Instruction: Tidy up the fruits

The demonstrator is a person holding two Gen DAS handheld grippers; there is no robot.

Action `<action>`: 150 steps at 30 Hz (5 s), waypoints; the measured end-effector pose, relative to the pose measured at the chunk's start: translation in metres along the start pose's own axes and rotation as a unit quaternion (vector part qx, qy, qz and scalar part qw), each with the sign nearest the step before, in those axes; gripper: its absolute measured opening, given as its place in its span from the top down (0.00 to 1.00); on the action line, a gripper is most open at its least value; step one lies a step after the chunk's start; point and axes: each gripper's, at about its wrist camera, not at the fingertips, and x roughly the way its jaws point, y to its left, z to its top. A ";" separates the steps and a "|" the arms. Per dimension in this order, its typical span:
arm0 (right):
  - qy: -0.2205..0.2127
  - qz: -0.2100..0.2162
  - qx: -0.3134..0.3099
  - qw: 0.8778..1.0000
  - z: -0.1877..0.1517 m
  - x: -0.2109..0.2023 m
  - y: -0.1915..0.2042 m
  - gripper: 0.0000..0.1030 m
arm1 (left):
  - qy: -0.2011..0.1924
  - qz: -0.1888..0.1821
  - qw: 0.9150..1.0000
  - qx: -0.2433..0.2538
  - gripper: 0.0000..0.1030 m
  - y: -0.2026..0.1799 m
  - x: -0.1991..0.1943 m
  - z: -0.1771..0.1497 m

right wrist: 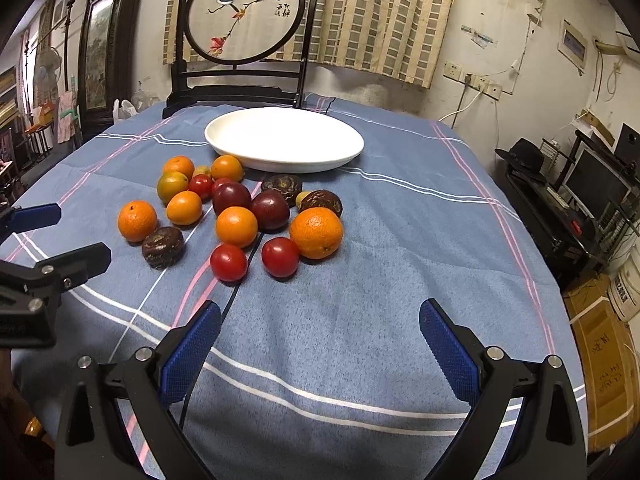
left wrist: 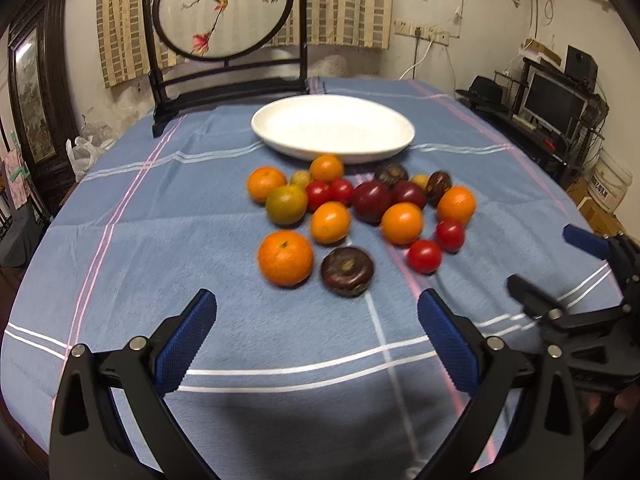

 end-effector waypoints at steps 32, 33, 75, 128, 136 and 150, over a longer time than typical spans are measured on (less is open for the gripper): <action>0.017 0.047 -0.015 0.999 0.001 0.021 -0.014 0.03 | 0.051 -0.025 0.997 0.043 0.61 0.024 0.075 0.026; 0.027 0.048 -0.019 0.998 0.001 0.026 -0.014 0.03 | 0.045 -0.027 0.998 0.040 0.61 0.026 0.071 0.025; 0.014 0.098 0.061 0.993 0.085 0.061 -0.043 0.57 | -0.004 -0.072 0.997 0.036 0.61 0.035 0.033 0.058; 0.043 0.096 0.068 0.992 0.015 0.046 -0.026 0.19 | 0.048 -0.045 0.997 -0.040 0.13 0.026 0.055 0.028; 0.035 0.101 0.076 0.991 0.005 0.037 -0.036 0.18 | 0.076 -0.052 0.996 -0.011 0.13 0.001 0.071 0.017; 0.036 0.116 0.066 0.990 0.001 0.038 -0.037 0.18 | 0.079 -0.033 0.996 0.020 0.60 -0.013 0.089 0.027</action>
